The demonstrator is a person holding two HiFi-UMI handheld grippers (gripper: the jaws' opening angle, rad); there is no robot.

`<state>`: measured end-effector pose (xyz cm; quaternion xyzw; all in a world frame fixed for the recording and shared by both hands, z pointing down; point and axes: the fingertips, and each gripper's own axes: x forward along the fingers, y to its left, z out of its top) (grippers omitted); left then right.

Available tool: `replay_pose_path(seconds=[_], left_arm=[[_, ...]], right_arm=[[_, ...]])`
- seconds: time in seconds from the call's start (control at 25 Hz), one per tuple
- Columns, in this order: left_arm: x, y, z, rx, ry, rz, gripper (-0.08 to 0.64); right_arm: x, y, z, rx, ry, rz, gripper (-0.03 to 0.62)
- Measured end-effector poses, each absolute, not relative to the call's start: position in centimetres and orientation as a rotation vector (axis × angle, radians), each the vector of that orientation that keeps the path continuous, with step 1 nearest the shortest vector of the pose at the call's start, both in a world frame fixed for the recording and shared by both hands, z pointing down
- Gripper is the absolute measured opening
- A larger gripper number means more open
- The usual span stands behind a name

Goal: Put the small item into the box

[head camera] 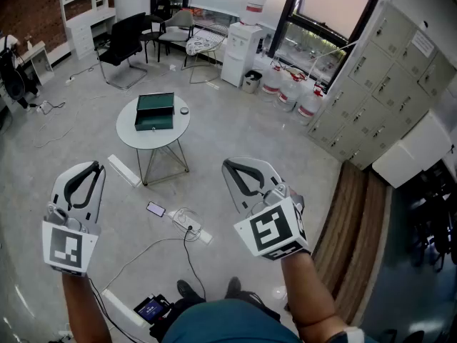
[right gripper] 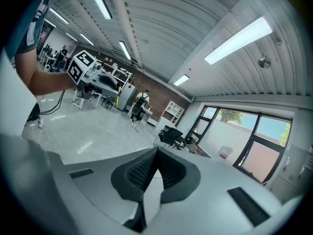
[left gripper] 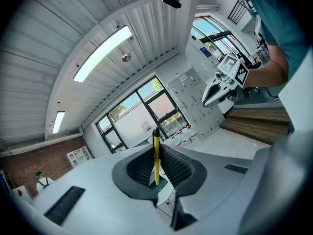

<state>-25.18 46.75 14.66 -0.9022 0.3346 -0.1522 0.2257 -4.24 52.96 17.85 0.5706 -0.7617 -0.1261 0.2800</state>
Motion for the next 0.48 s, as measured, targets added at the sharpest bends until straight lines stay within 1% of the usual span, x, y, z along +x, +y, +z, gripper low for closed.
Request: replay_pose_path(seconds=[0.28, 0.48], left_arm=[[-25.8, 44.4, 15.1, -2.497, 0.908, -0.425, 0.052], [-27.6, 42.6, 15.2, -2.509, 0.899, -0.417, 0.052]], right_arm=[[-5.0, 50.5, 17.8, 1.542, -2.036, -0.336, 0.037], [-6.9, 49.0, 18.1, 1.550, -2.038, -0.311, 0.037]])
